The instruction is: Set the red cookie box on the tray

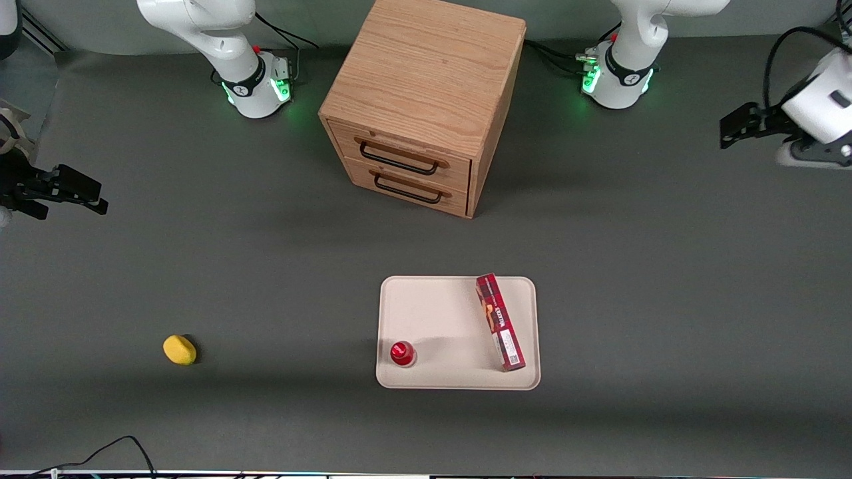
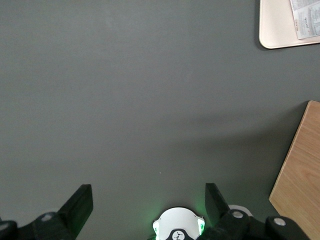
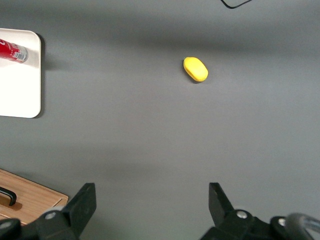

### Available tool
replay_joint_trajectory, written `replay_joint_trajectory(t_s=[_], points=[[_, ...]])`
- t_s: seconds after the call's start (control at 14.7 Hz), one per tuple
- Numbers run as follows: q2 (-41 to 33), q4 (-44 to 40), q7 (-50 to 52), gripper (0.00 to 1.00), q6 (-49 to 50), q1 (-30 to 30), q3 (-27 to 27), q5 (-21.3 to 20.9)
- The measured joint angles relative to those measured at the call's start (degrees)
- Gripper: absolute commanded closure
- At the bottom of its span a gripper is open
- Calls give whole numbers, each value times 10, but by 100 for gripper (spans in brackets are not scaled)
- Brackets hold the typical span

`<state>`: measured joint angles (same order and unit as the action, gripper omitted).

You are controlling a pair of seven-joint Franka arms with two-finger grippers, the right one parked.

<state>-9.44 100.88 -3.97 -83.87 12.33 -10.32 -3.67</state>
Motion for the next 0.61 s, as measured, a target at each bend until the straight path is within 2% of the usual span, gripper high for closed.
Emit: replay_joint_trajectory(t_s=[0.27, 0.61], points=[[5, 3, -12, 0, -22, 0, -23, 0], [73, -64, -12, 0, -18, 4, -22, 0]])
